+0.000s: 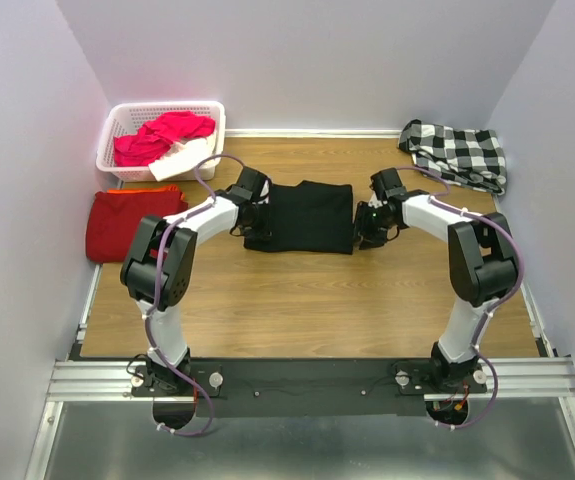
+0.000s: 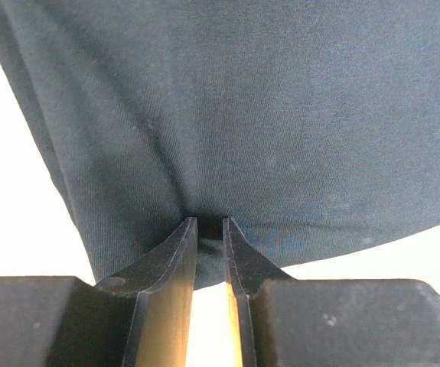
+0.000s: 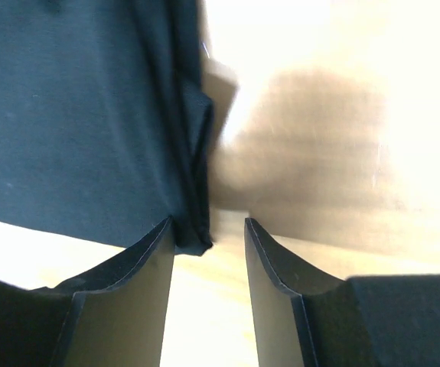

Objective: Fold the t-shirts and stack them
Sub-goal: Put the neatly folded tshirt into the corner of the board with the left arm

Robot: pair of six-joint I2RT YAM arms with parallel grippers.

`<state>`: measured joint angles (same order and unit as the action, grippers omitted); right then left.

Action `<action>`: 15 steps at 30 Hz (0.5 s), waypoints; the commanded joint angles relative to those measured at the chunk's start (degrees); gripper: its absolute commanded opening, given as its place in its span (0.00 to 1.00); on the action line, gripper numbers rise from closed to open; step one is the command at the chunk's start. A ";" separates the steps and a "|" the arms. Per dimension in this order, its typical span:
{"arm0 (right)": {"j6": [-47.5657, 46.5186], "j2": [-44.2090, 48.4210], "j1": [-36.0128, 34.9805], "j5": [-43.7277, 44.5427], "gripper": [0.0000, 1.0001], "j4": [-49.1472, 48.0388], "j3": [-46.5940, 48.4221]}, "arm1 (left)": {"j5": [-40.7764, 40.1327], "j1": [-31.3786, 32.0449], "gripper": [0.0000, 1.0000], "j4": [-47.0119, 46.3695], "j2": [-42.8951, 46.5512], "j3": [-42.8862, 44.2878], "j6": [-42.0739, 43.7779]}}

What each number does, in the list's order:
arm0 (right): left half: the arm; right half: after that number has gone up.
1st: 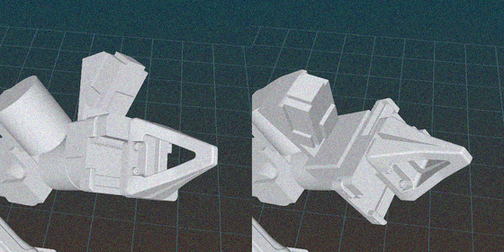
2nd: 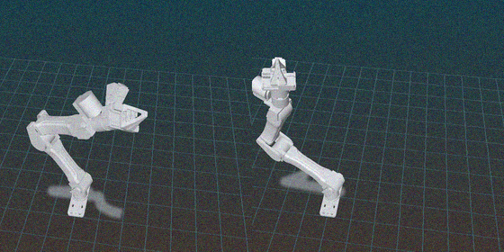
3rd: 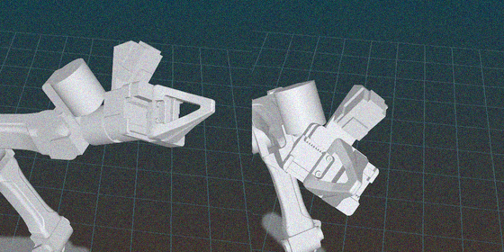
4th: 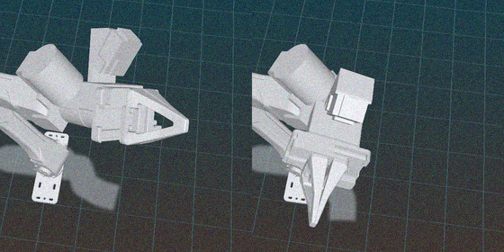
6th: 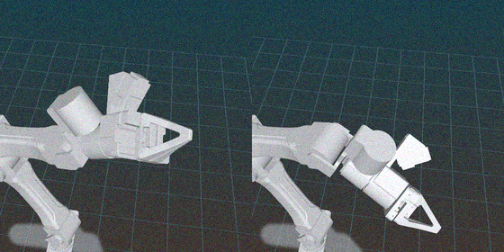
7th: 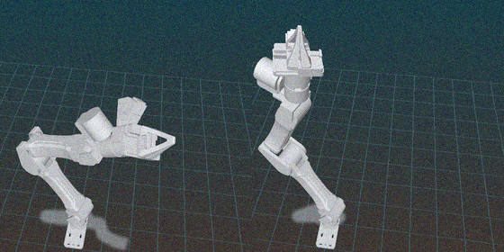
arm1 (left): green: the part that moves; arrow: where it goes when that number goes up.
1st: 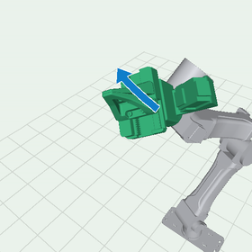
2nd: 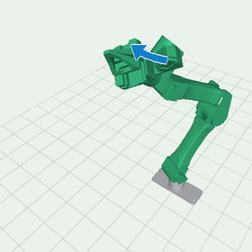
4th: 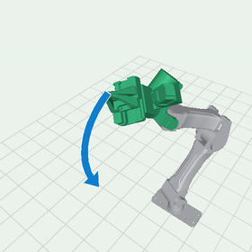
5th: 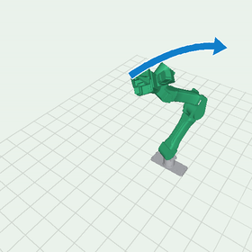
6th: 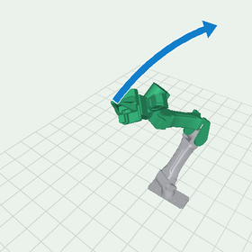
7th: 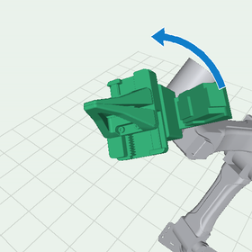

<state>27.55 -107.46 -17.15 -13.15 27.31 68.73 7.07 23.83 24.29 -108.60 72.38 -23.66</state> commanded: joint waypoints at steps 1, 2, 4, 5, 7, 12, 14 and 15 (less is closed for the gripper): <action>-0.48 3.82 0.36 2.34 0.50 5.12 -3.78 | -1.62 1.65 0.30 8.13 4.17 -4.09 -1.30; -0.48 4.53 0.27 2.34 0.50 5.12 -3.95 | -1.97 1.83 0.29 8.49 5.05 -4.52 -1.30; -0.39 6.55 0.27 2.51 0.50 5.30 -3.95 | -2.50 2.00 0.30 9.10 8.20 -4.53 -1.21; -0.31 7.08 0.36 2.69 0.50 5.38 -3.69 | -3.20 2.00 0.30 9.28 9.44 -3.83 -1.13; -0.13 8.14 0.27 3.04 0.50 5.39 -3.17 | -4.34 2.00 0.30 9.46 13.04 -2.60 -1.21; -0.13 9.37 0.27 2.86 0.50 5.56 -1.50 | -11.28 1.66 0.40 8.76 17.80 2.41 0.10; -0.13 9.37 0.36 3.48 0.51 5.65 -0.97 | -12.08 0.34 0.42 7.87 17.72 3.29 1.16; -0.04 9.37 0.27 3.65 0.51 5.74 -0.88 | -12.17 -0.27 0.44 7.79 17.28 3.56 2.12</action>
<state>27.55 -99.29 -17.12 -11.46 31.55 66.04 0.21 25.56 33.01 -92.60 73.43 -24.36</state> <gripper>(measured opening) 0.502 0.408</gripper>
